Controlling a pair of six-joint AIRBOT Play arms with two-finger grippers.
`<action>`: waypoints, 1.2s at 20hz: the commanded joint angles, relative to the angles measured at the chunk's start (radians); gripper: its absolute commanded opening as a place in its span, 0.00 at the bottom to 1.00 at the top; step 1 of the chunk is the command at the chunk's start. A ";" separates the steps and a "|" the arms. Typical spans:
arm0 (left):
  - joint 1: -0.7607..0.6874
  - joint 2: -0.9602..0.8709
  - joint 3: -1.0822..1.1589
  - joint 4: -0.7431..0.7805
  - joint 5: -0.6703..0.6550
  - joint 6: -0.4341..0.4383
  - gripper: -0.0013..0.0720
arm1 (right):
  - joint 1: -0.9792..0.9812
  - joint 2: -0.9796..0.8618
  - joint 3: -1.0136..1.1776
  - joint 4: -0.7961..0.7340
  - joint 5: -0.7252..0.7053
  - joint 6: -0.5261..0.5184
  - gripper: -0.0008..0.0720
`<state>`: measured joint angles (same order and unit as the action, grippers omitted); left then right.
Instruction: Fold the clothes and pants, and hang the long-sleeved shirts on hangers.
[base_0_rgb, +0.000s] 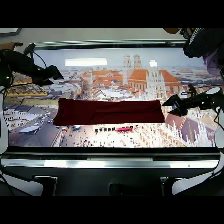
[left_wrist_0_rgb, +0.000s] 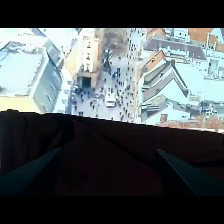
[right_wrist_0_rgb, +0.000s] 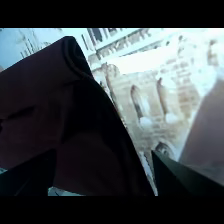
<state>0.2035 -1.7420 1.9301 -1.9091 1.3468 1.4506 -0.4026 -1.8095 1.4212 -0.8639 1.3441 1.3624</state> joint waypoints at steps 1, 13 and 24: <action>-0.013 0.050 0.008 0.053 0.021 -0.001 0.97 | -0.004 -0.059 0.002 0.055 0.005 -0.061 0.93; -0.014 0.054 0.008 0.054 0.053 -0.001 0.96 | 0.165 -0.084 0.000 -0.084 -0.078 -0.006 0.72; -0.071 0.000 -0.045 -0.146 0.014 -0.006 0.04 | 0.175 0.144 0.002 -0.069 0.005 0.112 0.06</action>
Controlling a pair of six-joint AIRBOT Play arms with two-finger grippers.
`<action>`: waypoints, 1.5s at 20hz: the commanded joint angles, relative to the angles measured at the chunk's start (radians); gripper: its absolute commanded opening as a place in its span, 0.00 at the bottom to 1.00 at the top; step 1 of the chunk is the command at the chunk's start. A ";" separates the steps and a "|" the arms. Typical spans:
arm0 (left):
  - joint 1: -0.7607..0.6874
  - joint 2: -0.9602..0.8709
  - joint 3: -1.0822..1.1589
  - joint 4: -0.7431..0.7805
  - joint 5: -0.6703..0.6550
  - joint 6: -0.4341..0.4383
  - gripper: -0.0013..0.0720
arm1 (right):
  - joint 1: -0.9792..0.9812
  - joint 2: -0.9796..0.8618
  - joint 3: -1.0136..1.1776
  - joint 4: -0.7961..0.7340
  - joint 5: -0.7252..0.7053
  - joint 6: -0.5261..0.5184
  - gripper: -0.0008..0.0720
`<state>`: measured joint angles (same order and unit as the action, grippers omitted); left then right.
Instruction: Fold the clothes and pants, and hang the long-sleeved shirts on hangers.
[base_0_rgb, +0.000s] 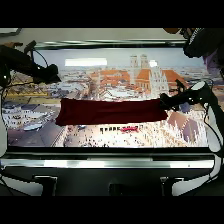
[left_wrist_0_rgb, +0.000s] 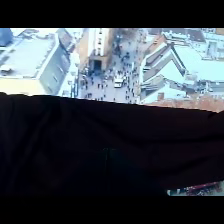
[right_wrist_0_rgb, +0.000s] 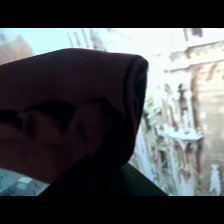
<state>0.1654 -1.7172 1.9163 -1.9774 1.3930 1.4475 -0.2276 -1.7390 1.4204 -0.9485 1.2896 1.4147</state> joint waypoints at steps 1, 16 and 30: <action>-0.066 -0.042 -0.064 -0.078 -0.058 -0.014 0.04 | 0.000 0.097 0.003 0.012 0.076 0.081 0.06; -0.578 -0.247 -0.301 -0.306 -0.587 -0.256 0.04 | 0.002 0.327 0.205 0.013 0.214 0.375 0.06; -0.740 -0.341 -0.209 -0.355 -0.706 -0.386 0.04 | 0.001 0.415 0.205 0.012 0.310 0.455 0.06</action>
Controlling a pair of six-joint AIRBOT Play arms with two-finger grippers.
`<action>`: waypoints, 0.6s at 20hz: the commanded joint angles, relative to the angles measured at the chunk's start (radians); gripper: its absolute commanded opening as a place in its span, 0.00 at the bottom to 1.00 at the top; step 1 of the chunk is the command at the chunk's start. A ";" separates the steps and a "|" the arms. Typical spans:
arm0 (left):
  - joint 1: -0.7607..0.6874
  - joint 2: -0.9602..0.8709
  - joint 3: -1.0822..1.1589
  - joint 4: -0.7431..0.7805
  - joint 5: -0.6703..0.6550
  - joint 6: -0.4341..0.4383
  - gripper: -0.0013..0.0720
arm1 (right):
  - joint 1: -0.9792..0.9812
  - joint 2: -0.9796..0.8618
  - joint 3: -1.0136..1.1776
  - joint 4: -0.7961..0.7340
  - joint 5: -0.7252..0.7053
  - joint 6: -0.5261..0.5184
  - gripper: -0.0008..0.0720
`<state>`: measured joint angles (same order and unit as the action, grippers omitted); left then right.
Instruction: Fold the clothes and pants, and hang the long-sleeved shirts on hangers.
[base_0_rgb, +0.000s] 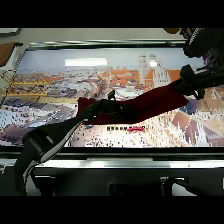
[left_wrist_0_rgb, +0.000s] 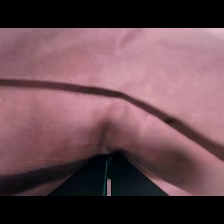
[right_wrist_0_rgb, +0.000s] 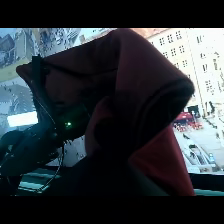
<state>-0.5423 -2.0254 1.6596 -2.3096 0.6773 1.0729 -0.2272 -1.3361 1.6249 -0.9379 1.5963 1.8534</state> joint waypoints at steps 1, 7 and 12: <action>-0.042 -0.050 0.076 -0.035 0.024 -0.011 0.04 | 0.001 0.011 0.001 0.001 0.000 0.018 0.06; 0.064 0.006 0.111 0.000 0.310 0.056 0.04 | 0.011 0.011 0.001 0.010 -0.071 -0.006 0.06; 0.357 0.281 0.111 0.155 0.509 0.164 0.04 | 0.181 -0.008 0.000 0.014 -0.168 0.051 0.06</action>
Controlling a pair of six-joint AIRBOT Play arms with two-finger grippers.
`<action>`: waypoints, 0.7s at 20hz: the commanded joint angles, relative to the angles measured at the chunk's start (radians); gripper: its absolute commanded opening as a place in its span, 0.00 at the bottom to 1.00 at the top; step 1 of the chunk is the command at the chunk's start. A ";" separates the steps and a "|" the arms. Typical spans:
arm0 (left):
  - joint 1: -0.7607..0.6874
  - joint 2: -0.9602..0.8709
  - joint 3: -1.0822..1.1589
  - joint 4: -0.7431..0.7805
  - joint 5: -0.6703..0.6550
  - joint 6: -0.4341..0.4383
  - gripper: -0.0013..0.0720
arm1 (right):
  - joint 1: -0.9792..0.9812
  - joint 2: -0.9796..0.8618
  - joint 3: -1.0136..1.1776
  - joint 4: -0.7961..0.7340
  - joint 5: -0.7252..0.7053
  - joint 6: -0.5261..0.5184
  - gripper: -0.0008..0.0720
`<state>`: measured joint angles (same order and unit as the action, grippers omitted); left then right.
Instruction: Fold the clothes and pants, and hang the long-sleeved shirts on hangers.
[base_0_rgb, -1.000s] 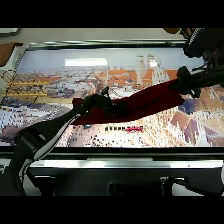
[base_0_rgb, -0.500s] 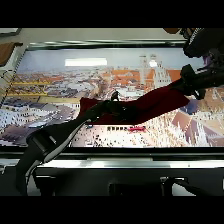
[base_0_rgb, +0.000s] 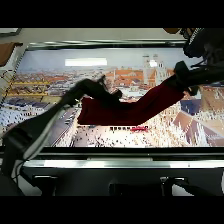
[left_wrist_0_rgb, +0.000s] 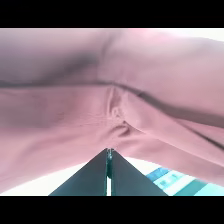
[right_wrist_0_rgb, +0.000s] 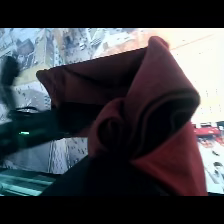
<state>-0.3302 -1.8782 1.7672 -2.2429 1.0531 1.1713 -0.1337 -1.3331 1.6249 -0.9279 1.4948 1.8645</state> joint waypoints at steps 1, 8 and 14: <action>0.211 0.193 0.003 0.102 0.162 0.084 0.04 | 0.142 -0.021 0.000 0.002 -0.106 0.055 0.06; 0.610 0.480 0.003 0.108 0.395 0.200 0.04 | 0.475 -0.213 0.000 0.003 -0.400 0.106 0.06; 0.749 0.528 0.003 0.108 0.440 0.217 0.04 | 0.611 -0.372 0.001 0.098 -0.638 0.123 0.06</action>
<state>0.3588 -1.3750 1.7695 -2.1368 1.4601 1.3739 0.4145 -1.6375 1.6245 -0.8852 0.9859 1.9781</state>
